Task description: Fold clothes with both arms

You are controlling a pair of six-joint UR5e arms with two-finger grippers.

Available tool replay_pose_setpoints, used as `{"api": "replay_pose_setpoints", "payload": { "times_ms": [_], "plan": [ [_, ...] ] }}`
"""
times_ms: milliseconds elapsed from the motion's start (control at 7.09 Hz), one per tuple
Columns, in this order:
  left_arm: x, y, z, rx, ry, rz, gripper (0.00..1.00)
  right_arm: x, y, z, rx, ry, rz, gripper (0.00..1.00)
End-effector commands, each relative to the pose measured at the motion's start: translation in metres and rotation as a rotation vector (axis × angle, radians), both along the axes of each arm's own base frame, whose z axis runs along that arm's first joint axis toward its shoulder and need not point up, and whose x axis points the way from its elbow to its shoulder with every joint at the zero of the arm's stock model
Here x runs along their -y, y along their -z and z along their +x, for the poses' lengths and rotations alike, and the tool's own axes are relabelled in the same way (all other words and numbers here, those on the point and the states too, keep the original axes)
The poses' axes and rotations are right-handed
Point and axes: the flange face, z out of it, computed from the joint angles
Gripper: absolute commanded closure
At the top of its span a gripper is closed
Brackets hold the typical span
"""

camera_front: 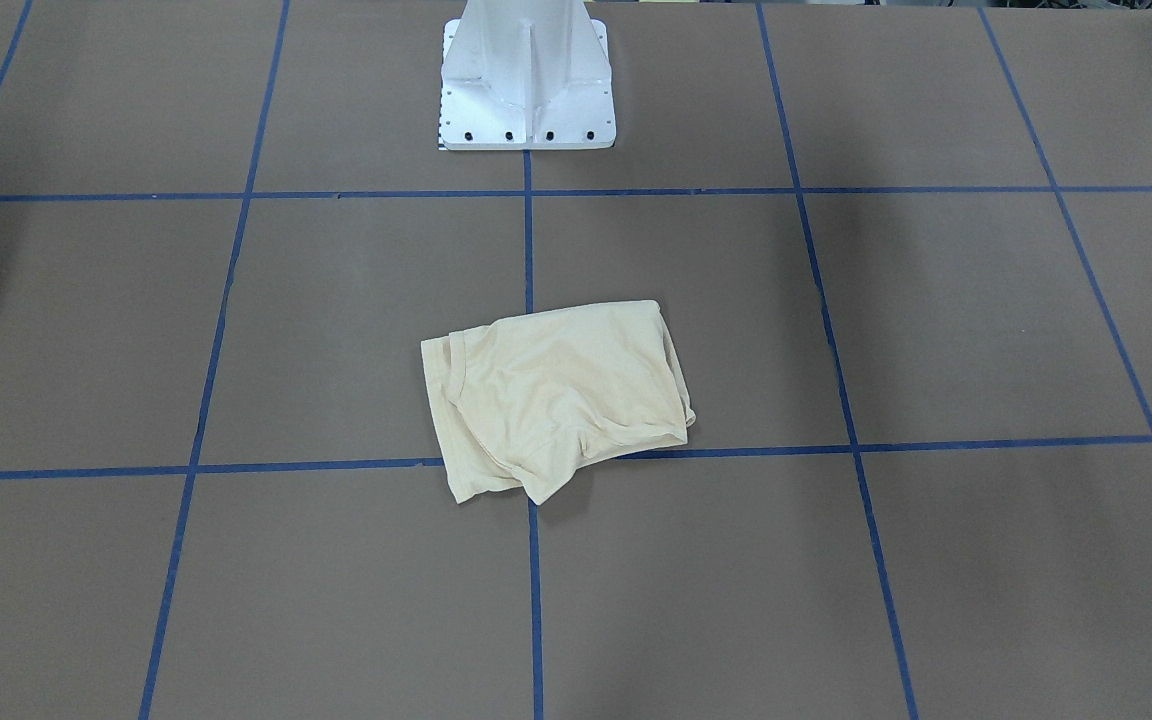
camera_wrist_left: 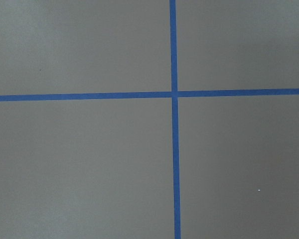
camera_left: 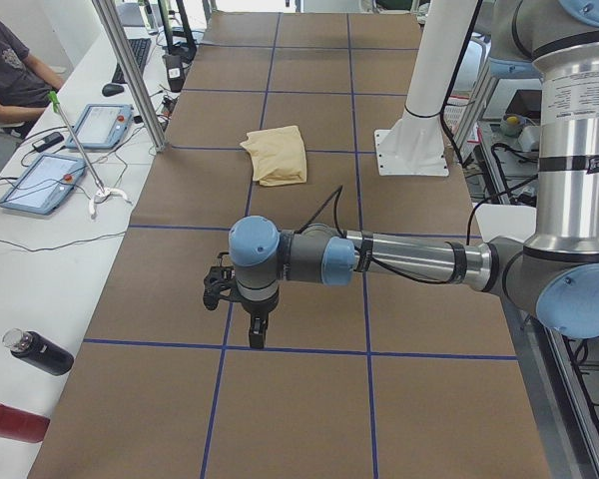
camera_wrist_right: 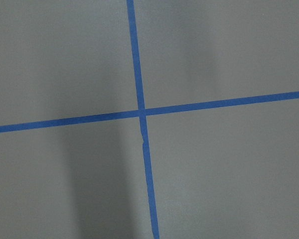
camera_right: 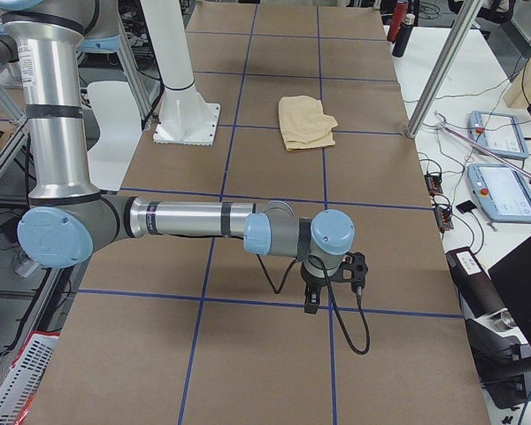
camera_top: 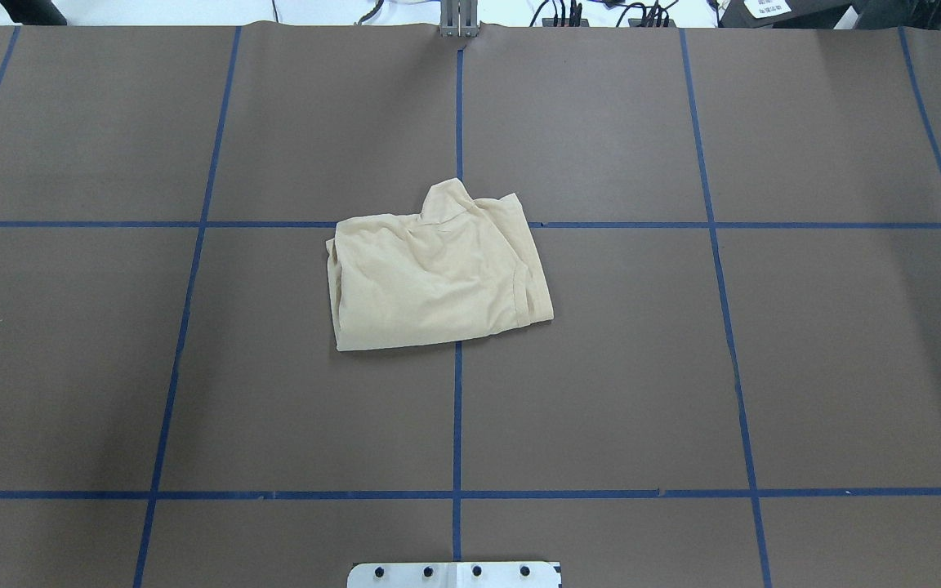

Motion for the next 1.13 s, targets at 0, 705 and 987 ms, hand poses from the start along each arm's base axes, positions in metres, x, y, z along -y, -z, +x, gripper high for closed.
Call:
{"api": "replay_pose_setpoints", "payload": {
  "times_ms": [0,705,987],
  "plan": [
    [-0.0002,-0.0005,0.0008,-0.012,-0.001,-0.003,0.01,-0.0005,-0.0010,-0.0004,0.001,-0.006,-0.014,0.00],
    [-0.0002,0.0012,0.0012,-0.016,-0.001,-0.002,0.01,-0.0025,-0.0060,0.0007,-0.016,-0.004,-0.015,0.00],
    [0.0000,0.0015,0.0012,-0.016,-0.001,0.002,0.01,0.0012,0.0011,0.0009,-0.018,0.008,0.015,0.00]
  ]
}}
